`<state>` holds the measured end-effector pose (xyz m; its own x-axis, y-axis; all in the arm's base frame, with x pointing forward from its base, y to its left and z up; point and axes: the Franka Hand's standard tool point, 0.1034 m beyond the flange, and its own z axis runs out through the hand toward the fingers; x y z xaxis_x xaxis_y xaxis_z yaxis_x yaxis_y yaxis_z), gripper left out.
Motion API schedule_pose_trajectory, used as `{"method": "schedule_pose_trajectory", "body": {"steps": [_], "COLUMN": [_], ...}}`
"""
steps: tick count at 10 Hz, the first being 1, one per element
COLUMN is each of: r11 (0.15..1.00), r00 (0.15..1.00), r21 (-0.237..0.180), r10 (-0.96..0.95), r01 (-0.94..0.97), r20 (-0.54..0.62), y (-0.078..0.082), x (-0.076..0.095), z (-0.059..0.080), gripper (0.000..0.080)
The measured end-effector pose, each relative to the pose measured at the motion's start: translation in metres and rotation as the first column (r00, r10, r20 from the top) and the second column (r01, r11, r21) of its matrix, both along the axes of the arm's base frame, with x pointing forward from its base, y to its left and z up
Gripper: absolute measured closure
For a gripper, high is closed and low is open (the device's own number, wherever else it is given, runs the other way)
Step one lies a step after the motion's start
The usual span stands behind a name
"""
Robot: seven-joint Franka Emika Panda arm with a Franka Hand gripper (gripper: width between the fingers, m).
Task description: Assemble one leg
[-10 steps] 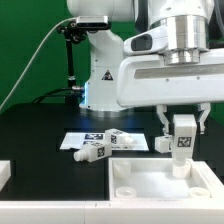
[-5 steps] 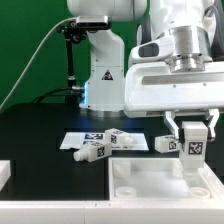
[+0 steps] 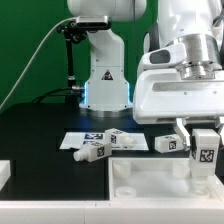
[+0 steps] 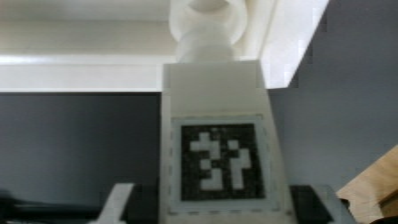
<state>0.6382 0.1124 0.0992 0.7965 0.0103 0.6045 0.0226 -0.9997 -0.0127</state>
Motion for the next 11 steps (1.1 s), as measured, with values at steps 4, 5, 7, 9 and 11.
{"method": "schedule_pose_trajectory", "body": {"steps": [4,5,7,9,11], "r11": [1.000,1.000,1.000,1.000,0.999], "r00": [1.000,1.000,1.000,1.000,0.999], "r21": [-0.001,-0.004,-0.009,-0.010,-0.002], "r10": [-0.006,-0.004,-0.002,-0.005,-0.032], "r01": [0.005,0.004,0.002,0.005,0.032], "r20": [-0.005,-0.011,-0.020,-0.003,0.001], "y": [0.001,0.002,0.002,0.002,0.002], "x": [-0.001,-0.001,-0.002,-0.003,-0.003], "z": [-0.009,-0.015,-0.023,-0.025,-0.025], "gripper": [0.0514,0.0514,0.0514,0.0514,0.0514]}}
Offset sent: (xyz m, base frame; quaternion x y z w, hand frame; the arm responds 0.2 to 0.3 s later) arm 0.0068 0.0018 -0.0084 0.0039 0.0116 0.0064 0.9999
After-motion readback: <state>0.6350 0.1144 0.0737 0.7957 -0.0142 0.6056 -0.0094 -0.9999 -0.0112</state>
